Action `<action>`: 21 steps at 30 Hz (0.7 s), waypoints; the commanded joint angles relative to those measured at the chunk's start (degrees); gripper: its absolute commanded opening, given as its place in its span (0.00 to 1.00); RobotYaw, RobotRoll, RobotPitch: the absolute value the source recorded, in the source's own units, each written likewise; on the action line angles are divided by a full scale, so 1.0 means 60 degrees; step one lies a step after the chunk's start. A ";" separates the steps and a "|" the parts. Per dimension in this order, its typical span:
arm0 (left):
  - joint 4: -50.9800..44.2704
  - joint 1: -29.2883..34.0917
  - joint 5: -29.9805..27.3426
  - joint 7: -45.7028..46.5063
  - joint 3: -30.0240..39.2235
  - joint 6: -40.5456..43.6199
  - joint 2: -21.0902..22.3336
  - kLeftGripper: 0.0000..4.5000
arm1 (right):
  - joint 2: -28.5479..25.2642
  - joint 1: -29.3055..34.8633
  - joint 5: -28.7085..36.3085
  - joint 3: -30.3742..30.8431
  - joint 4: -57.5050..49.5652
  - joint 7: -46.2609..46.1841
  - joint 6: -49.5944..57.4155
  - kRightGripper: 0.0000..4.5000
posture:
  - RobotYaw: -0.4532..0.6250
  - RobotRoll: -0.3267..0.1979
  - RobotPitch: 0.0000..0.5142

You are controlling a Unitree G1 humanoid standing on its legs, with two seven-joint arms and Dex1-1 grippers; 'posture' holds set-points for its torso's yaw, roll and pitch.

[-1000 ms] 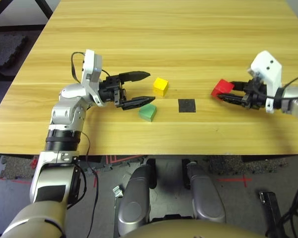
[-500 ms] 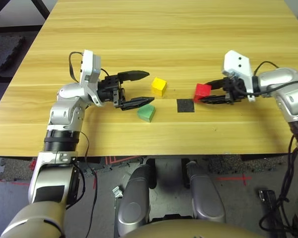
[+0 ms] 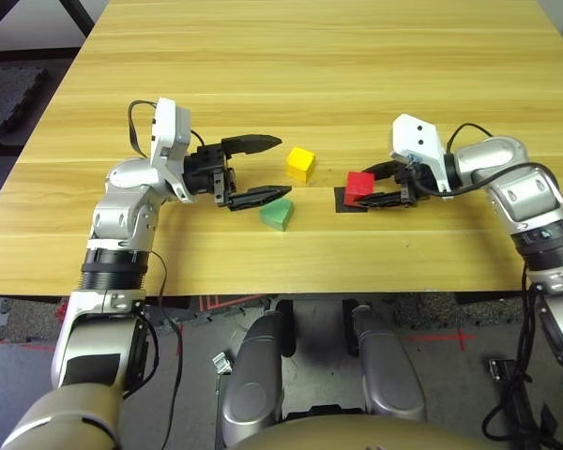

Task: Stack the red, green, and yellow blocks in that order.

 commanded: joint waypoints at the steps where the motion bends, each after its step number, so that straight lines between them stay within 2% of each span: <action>1: -0.0222 0.0198 -0.0018 0.0032 -0.0040 0.0091 0.0035 1.00 | 0.0041 0.0132 -0.0243 0.0069 0.0338 0.0084 -0.0473 0.46 | 0.72 0.62 0.52; 9: -0.0218 0.0147 -0.0035 0.0070 -0.0059 0.0177 0.0019 1.00 | 0.0340 0.0049 -0.0474 0.0026 0.1034 0.0087 -0.1077 0.46 | 0.73 0.64 0.53; 20: -0.0195 0.0158 -0.0036 0.0061 -0.0057 0.0204 0.0022 1.00 | 0.0500 0.0182 -0.0601 0.0066 0.0928 0.0047 -0.1113 0.46 | 0.73 0.65 0.53; 21: -0.0164 0.0139 -0.0029 0.0066 -0.0058 0.0196 0.0012 1.00 | 0.0466 0.0200 -0.0625 0.0074 0.0936 0.0075 -0.1155 0.53 | 0.73 0.65 0.53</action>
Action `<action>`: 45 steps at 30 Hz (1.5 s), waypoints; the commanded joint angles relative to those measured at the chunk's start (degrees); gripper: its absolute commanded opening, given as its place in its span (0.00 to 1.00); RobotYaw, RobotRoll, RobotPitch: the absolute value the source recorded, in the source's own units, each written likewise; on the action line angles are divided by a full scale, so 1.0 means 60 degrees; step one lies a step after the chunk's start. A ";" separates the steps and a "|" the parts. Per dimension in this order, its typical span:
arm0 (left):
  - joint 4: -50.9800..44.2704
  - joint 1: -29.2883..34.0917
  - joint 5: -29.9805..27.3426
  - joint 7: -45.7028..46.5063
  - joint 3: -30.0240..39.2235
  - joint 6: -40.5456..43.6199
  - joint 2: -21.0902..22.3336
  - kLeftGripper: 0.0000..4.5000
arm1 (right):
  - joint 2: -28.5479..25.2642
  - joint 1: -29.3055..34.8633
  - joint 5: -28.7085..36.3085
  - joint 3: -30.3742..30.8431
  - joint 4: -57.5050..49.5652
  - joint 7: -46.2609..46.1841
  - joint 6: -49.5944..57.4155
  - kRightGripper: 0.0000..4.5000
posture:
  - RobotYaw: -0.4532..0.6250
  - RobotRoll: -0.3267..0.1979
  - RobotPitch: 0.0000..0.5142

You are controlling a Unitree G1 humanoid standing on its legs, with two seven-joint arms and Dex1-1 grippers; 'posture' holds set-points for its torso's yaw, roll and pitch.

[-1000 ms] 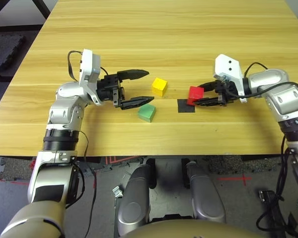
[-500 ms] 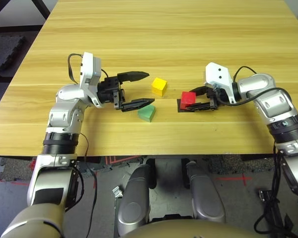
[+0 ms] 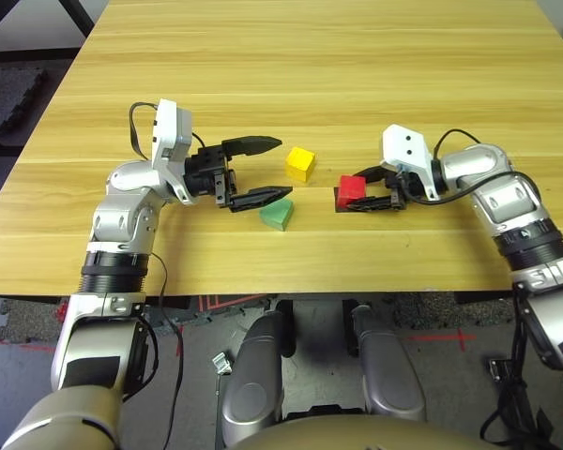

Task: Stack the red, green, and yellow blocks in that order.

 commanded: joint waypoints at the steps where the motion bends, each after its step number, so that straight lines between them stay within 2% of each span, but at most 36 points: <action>1: -0.0066 0.0045 0.0001 -0.0034 -0.0054 0.0024 0.0014 1.00 | -0.0073 0.0217 -0.0202 0.0096 0.0010 0.0081 -0.0136 0.62 | 0.73 0.65 0.53; 6: 0.0062 -0.0044 0.0040 -0.0039 -0.0091 -0.0014 -0.0045 1.00 | -0.0057 0.0098 -0.0427 -0.0010 0.0362 -0.0017 -0.0467 1.00 | 0.72 0.65 0.52; 11: 0.0229 -0.0172 0.0071 -0.0097 -0.0127 -0.0051 -0.0085 1.00 | -0.0011 -0.0088 -0.0378 -0.0153 0.0514 -0.0028 -0.0533 1.00 | 0.71 0.66 0.52; 15: 0.0419 -0.0336 0.0102 -0.0175 -0.0153 -0.0072 -0.0106 1.00 | -0.0177 -0.0313 0.0199 -0.0433 0.0062 0.0556 -0.0138 1.00 | 0.71 0.66 0.52; 21: 0.0549 -0.0355 0.0117 -0.0266 -0.0149 -0.0119 -0.0077 1.00 | -0.0812 -0.0534 0.1172 -0.0860 -0.1192 0.1431 0.1379 1.00 | 0.71 0.66 0.53; 26: 0.0594 -0.0309 0.0142 -0.0352 -0.0138 -0.0137 0.0010 1.00 | -0.1418 -0.0642 0.1527 -0.1105 -0.1622 0.1817 0.1889 1.00 | 0.70 0.67 0.53; 37: 0.0362 -0.0029 0.0141 -0.0703 -0.0018 -0.0022 0.0787 1.00 | -0.2684 0.0142 0.1998 -0.1827 -0.2165 0.2068 0.2285 1.00 | 0.68 0.72 0.53; 45: 0.0961 0.0193 0.0704 -0.2356 -0.0617 -0.1519 0.1208 1.00 | -0.2896 0.0506 0.2206 -0.2122 -0.2516 0.1642 0.2578 1.00 | 0.66 0.72 0.54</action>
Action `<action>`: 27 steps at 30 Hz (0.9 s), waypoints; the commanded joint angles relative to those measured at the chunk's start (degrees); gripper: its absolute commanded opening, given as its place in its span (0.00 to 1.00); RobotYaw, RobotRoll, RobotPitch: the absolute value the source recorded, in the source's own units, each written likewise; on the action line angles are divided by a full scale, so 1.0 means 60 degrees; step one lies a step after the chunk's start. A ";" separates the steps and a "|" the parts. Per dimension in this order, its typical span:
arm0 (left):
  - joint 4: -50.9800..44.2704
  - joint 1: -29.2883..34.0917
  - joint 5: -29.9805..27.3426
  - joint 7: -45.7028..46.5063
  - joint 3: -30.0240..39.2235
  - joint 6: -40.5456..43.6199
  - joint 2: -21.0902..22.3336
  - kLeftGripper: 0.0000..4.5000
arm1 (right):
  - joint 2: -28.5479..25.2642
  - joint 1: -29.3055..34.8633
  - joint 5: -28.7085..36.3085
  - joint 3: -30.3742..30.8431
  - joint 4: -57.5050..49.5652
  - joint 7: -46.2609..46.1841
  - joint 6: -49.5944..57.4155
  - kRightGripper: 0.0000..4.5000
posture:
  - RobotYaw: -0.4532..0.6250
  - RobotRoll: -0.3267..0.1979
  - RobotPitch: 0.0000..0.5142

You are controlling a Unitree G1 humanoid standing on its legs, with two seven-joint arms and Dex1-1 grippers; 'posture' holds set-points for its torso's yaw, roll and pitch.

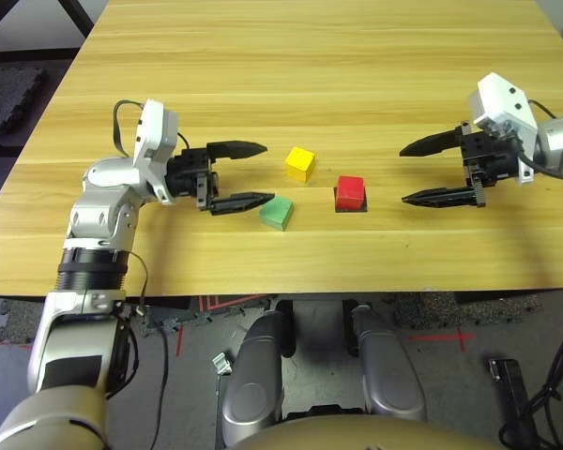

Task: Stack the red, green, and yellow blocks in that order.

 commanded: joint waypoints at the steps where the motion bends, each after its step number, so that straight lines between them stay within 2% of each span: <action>1: 0.0587 -0.0067 0.0362 -0.0628 -0.0416 -0.0714 0.0058 1.00 | -0.0108 0.0229 0.0205 -0.0183 -0.0375 -0.0144 0.0187 1.00 | 0.66 0.72 0.54; 7: 0.2122 -0.1057 0.0565 -0.0692 -0.1385 -0.2065 -0.0129 1.00 | -0.0167 0.0374 0.0318 -0.0261 -0.0706 -0.0312 0.0397 1.00 | 0.63 0.70 0.54; 16: 0.3537 -0.1682 0.0367 -0.0692 -0.2803 -0.3478 -0.0045 1.00 | -0.0408 0.0695 0.0540 -0.0418 -0.1181 -0.0561 0.0631 1.00 | 0.60 0.68 0.53; 27: 0.4713 -0.2207 0.0322 -0.0692 -0.3426 -0.4406 -0.0386 1.00 | -0.0442 0.0967 0.0731 -0.0483 -0.1614 -0.0808 0.0793 1.00 | 0.58 0.68 0.52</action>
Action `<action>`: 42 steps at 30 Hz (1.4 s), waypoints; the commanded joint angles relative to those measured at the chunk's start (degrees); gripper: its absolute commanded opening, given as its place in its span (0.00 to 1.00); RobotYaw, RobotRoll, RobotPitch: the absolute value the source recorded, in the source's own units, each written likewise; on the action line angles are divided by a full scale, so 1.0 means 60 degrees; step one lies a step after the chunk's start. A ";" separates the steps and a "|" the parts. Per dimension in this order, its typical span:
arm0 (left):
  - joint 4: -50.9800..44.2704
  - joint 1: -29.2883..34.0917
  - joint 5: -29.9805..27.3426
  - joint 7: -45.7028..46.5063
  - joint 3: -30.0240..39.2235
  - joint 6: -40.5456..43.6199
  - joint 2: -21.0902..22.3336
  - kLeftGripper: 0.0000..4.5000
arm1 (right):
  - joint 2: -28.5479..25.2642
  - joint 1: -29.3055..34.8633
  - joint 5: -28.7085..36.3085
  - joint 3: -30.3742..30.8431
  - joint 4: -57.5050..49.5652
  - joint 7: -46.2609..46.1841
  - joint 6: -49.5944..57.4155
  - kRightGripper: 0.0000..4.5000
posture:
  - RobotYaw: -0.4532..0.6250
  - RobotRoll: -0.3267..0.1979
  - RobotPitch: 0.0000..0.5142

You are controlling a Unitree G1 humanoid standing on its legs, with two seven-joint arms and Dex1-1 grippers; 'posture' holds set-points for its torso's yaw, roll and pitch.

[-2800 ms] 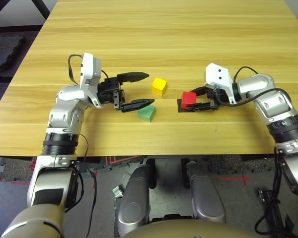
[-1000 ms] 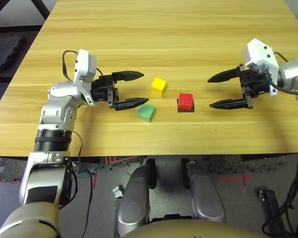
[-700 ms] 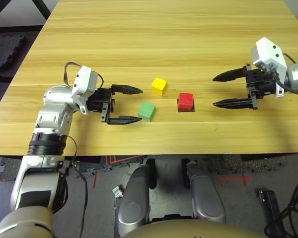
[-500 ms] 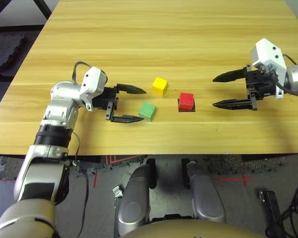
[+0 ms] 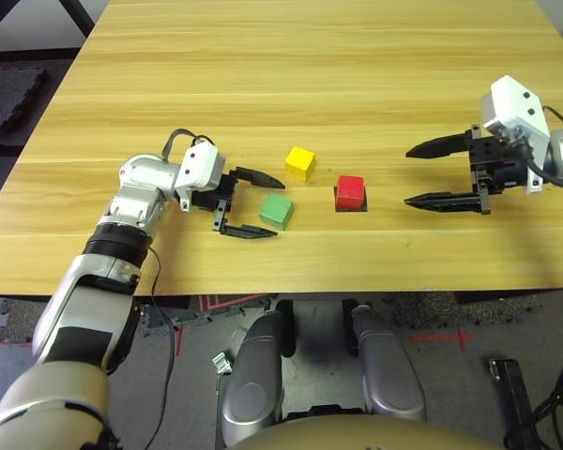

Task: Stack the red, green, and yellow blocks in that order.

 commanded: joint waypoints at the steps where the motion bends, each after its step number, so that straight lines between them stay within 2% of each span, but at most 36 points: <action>1: 0.0316 -0.0095 0.0065 -0.0074 -0.0251 -0.0345 -0.0147 1.00 | -0.0100 0.0160 0.0149 -0.0105 -0.0286 -0.0076 0.0090 1.00 | 0.58 0.68 0.52; 10: 0.0603 -0.0136 0.0030 -0.0074 -0.0508 -0.0737 -0.0244 1.00 | -0.0161 0.0274 0.0260 -0.0115 -0.0415 -0.0257 0.0103 1.00 | 0.58 0.67 0.53; 13: 0.0739 -0.0188 0.0040 -0.0074 -0.0524 -0.0828 -0.0286 0.86 | -0.0200 0.0310 0.0263 -0.0113 -0.0403 -0.0280 0.0078 1.00 | 0.58 0.67 0.53; 17: 0.0966 -0.0295 0.0121 -0.0074 -0.0466 -0.0920 -0.0415 0.55 | -0.0317 0.0495 0.0308 -0.0149 -0.0543 -0.0254 0.0087 1.00 | 0.57 0.67 0.53; 18: 0.1015 -0.0328 0.0143 -0.0074 -0.0440 -0.0929 -0.0462 0.52 | -0.0329 0.0524 0.0316 -0.0151 -0.0570 -0.0262 0.0084 1.00 | 0.57 0.66 0.53; 30: 0.1144 -0.0516 0.0218 -0.0074 -0.0402 -0.0965 -0.0437 0.48 | -0.0288 0.0624 0.0291 -0.0151 -0.0584 -0.0417 0.0016 1.00 | 0.56 0.69 0.53; 37: -0.0964 -0.1011 -0.0299 -0.0074 0.0471 0.1376 0.0135 0.48 | -0.0204 0.0733 0.0218 -0.0168 -0.0459 -0.0607 -0.0227 1.00 | 0.57 0.72 0.51; 42: -0.2682 -0.1233 -0.0201 0.0333 0.0927 0.3099 0.0080 0.48 | -0.0154 0.0746 0.0240 -0.0156 -0.0438 -0.0683 -0.0296 1.00 | 0.57 0.75 0.49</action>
